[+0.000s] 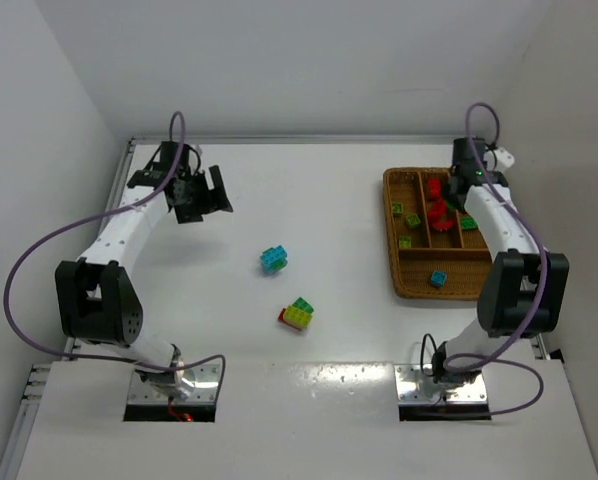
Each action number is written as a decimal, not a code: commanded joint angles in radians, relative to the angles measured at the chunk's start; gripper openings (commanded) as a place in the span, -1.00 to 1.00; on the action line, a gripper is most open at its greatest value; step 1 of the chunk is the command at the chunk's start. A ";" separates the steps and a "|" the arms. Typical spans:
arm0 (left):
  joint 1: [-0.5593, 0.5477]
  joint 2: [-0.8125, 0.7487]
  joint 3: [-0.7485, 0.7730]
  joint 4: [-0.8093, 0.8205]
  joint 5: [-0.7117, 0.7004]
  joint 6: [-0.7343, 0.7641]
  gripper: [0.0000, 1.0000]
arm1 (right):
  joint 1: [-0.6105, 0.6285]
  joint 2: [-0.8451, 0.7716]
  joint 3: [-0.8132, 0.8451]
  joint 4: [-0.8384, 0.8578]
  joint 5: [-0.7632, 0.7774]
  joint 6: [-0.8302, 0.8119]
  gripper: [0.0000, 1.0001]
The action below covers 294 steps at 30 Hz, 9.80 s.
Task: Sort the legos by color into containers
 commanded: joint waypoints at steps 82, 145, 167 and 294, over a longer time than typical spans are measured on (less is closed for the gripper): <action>-0.039 -0.119 -0.077 -0.013 -0.177 0.005 0.72 | 1.038 -0.025 -0.220 0.176 -0.393 -0.484 -0.47; -0.347 0.008 -0.172 0.645 1.112 -0.021 -0.50 | 0.482 -0.145 -0.186 0.514 -1.519 -0.226 -0.47; -0.277 0.008 -0.201 0.645 0.980 -0.072 -1.00 | 0.211 -0.247 -0.209 0.112 -0.613 -0.219 -0.47; -0.238 0.016 -0.155 0.579 1.092 0.023 0.45 | 0.464 0.001 -0.103 0.487 -1.533 -0.306 -0.81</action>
